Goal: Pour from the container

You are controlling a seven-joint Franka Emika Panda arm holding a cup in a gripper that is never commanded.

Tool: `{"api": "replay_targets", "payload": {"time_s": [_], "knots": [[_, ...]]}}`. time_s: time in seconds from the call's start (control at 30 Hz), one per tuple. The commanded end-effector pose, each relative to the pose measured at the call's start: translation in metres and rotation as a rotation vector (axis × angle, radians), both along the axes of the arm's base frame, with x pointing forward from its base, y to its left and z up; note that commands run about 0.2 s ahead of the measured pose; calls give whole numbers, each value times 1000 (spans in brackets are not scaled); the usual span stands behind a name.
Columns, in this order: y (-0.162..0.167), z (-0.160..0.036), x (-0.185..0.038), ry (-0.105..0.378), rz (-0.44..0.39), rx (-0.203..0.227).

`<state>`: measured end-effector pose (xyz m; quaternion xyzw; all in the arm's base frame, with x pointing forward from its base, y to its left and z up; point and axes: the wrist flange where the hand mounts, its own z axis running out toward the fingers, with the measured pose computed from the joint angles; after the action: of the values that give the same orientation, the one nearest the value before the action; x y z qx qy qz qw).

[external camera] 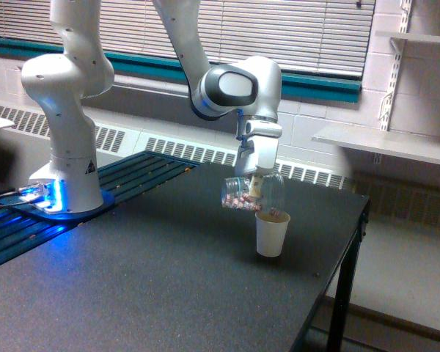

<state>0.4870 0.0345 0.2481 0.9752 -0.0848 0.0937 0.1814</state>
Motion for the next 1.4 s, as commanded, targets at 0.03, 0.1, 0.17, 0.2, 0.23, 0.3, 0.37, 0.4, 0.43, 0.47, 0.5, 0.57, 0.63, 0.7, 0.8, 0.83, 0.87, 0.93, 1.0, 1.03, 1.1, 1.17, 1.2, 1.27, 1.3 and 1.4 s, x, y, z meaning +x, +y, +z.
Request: {"api": "replay_targets", "payload": {"time_s": [0.03, 0.1, 0.17, 0.2, 0.23, 0.3, 0.37, 0.4, 0.43, 0.47, 0.5, 0.57, 0.63, 0.7, 0.8, 0.83, 0.87, 0.93, 1.0, 1.03, 1.1, 1.17, 1.2, 1.27, 1.3, 1.4], "knots": [[-4, 0, -3, 10, 13, -16], [-4, -1, -4, 15, 15, -17], [-4, -1, -5, 18, 20, -21], [-4, -1, -4, 18, 21, -23], [-4, -1, -5, 19, 21, -25], [-3, -1, -4, 24, 26, -27], [-3, 0, -3, 22, 28, -28], [-4, 0, -3, 21, 28, -29], [-4, 1, -3, 20, 28, -31], [-5, 2, -2, 19, 28, -32], [-6, 3, -2, 18, 27, -34], [-6, 4, -1, 18, 27, -39], [-6, 6, -1, 21, 29, -44], [-5, 6, -1, 25, 34, -50], [-3, 7, 1, 31, 44, -57], [-2, 7, 1, 32, 47, -60], [-2, 8, 2, 33, 50, -63], [-1, 8, 3, 36, 54, -66], [1, 9, 5, 36, 59, -67], [1, 10, 5, 36, 61, -69], [2, 10, 5, 38, 65, -72], [3, 10, 5, 43, 69, -75], [3, 9, 5, 46, 71, -76], [4, 8, 5, 49, 75, -80], [5, 8, 5, 51, 78, -82], [7, 6, 5, 58, 85, -87]]}}
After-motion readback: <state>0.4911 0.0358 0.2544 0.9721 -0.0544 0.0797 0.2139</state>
